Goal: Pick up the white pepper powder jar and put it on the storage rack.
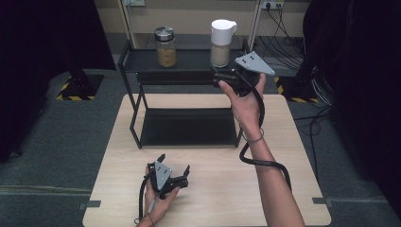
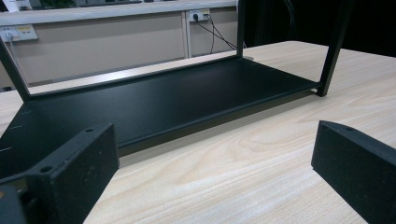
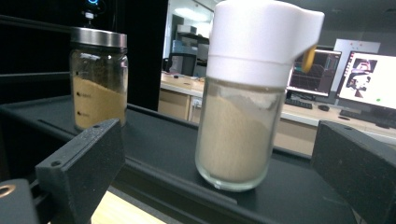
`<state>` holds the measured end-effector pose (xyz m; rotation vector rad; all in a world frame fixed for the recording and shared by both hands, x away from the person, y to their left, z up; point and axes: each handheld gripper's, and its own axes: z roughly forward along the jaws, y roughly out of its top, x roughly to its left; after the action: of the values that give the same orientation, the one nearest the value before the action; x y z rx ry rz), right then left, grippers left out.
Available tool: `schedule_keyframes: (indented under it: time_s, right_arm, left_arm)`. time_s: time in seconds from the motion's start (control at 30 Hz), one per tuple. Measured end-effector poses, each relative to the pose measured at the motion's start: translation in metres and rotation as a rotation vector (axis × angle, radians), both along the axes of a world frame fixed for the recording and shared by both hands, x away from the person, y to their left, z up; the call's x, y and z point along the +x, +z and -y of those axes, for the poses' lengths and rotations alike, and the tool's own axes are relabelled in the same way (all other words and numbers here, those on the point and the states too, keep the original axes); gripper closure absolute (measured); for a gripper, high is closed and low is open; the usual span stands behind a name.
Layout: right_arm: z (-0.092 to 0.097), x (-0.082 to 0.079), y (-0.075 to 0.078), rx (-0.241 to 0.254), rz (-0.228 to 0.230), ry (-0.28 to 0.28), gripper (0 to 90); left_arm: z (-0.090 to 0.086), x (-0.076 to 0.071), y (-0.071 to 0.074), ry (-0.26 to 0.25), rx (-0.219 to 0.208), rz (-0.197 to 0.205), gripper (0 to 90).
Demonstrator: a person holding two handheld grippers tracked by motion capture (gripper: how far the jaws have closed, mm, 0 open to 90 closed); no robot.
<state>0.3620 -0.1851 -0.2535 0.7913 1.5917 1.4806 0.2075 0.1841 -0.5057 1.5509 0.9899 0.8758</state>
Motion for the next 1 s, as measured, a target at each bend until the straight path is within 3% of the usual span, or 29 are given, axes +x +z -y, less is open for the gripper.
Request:
schedule_keyframes:
  time_s: [0.17, 0.27, 0.53, 1.0]
  right_arm:
    - [0.012, -0.008, -0.011, 0.019, 0.007, 0.015, 3.0]
    - [0.017, -0.015, -0.017, 0.006, 0.014, 0.025, 3.0]
    - [0.034, -0.032, -0.038, 0.049, 0.017, 0.043, 3.0]
    - [0.039, -0.051, -0.054, 0.049, 0.017, 0.083, 3.1]
  left_arm:
    - [0.001, 0.0, 0.0, 0.0, 0.002, 0.002, 0.1]
    - [0.0, 0.0, -0.001, 0.0, 0.001, 0.004, 0.1]
    - [0.001, 0.0, 0.0, 0.001, 0.002, 0.004, 0.0]
    - [0.001, -0.001, -0.001, 0.001, 0.002, 0.005, 0.1]
